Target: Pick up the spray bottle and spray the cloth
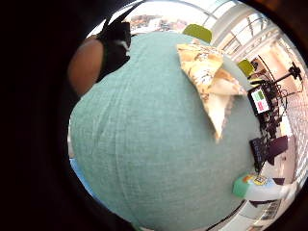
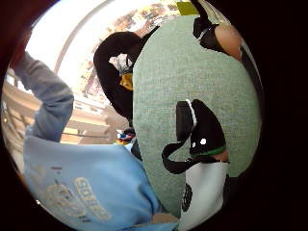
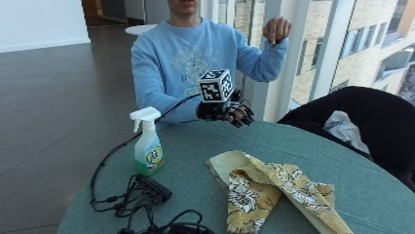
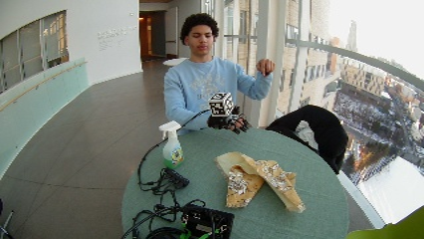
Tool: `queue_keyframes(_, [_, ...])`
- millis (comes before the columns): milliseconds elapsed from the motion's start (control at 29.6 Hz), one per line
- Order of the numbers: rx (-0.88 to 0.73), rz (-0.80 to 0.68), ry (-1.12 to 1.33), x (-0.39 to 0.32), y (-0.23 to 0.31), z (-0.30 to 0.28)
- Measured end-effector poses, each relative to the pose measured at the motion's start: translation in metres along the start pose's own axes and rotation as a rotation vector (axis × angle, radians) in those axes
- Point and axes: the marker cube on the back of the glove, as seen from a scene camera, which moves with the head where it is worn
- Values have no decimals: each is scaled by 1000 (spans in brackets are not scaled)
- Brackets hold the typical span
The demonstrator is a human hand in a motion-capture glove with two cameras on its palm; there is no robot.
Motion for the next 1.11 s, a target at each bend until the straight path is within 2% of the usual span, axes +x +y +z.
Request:
queue_keyframes(641, [-63,19,36,11,-10,6])
queue_keyframes(877, [-101,83,60,20,17,-4])
queue_keyframes(1114, [-48,172,45,32,67,-31])
